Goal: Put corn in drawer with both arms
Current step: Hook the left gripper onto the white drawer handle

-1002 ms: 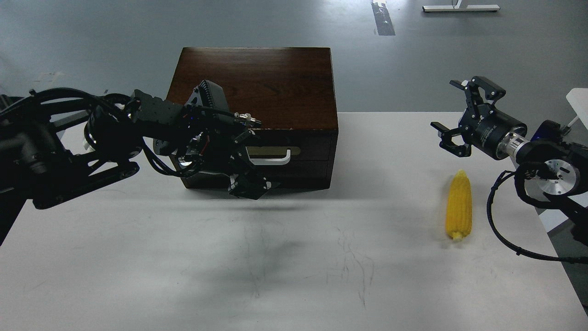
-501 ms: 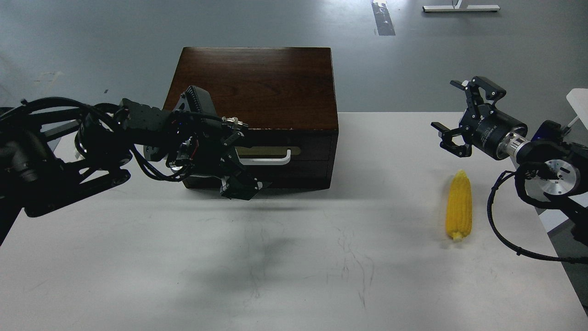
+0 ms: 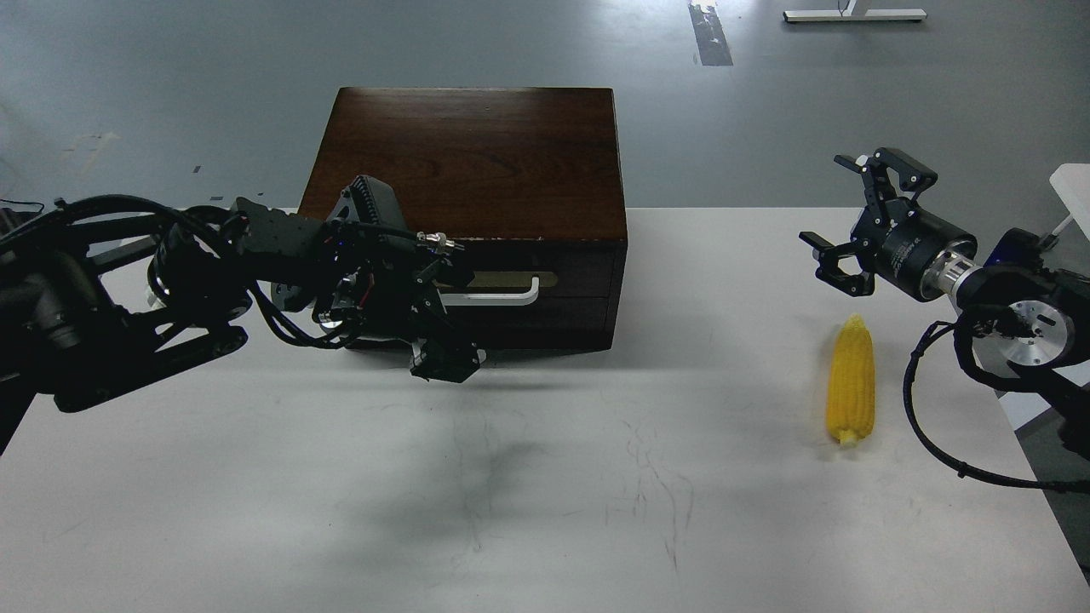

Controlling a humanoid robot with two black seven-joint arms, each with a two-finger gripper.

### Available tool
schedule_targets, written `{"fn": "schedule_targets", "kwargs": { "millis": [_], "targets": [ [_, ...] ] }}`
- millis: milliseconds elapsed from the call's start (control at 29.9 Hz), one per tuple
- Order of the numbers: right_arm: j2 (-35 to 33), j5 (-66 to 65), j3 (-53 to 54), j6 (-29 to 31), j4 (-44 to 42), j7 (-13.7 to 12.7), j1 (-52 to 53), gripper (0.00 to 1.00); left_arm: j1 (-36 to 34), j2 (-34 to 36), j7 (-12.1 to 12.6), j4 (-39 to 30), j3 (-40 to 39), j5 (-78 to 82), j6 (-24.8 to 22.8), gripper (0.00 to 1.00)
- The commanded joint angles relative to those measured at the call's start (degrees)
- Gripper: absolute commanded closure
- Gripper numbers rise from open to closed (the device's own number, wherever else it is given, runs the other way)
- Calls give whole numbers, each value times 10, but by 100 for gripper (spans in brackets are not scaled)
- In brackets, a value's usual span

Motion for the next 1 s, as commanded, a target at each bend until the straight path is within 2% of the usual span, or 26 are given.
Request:
{"fn": "schedule_targets", "kwargs": {
  "millis": [0, 534, 968],
  "targets": [
    [0, 0, 0, 0, 0, 0, 0, 0, 0, 1, 1, 1, -1, 0, 0, 2],
    [0, 0, 0, 0, -1, 0, -1, 0, 14, -1, 0, 2, 4, 32, -1, 2],
    [0, 0, 0, -1, -2, 2, -5, 0, 11, 6, -11, -56, 7, 33, -20, 2]
  ]
}}
